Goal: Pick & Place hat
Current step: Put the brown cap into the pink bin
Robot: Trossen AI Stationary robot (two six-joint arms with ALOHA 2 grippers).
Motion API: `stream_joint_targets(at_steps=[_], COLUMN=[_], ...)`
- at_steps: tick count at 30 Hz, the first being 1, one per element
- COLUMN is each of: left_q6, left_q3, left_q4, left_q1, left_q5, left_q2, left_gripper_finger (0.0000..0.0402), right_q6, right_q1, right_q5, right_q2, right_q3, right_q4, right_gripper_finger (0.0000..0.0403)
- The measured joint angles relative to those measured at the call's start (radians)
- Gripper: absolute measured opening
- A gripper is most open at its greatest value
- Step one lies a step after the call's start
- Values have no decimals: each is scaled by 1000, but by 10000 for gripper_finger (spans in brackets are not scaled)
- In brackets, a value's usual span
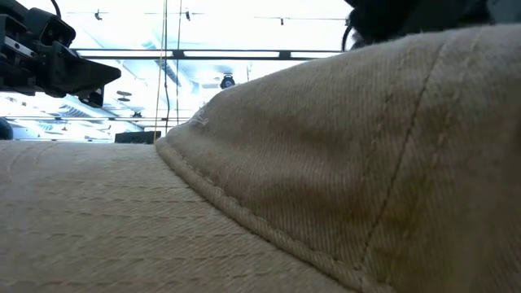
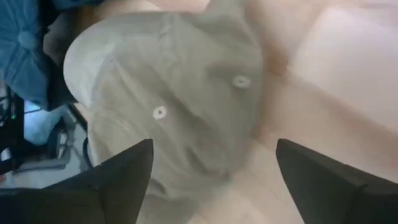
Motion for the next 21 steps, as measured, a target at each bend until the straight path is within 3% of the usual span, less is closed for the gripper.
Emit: stream_joint_targets(at_steps=[4, 7, 10, 14, 15, 21], left_q6=[0, 0, 0, 0, 0, 0], left_q3=[0, 0, 0, 0, 0, 0], left_q4=[-1, -2, -2, 2, 0, 0], left_q1=[0, 0, 0, 0, 0, 0], left_q5=[0, 0, 0, 0, 0, 0], left_q2=[0, 0, 0, 0, 0, 0], left_gripper_finger=[3, 3, 3, 3, 3, 3], right_q6=[-31, 10, 79, 42, 14, -44], right_q1=[-4, -4, 2, 12, 13, 9], right_q5=[-29, -30, -29, -33, -36, -45], right_q2=[115, 196, 244, 253, 250, 214], right_q3=[0, 1, 5, 6, 5, -1], right_q4=[236, 385, 450, 466, 467, 427], right_gripper_finger=[335, 307, 236, 58, 30, 8])
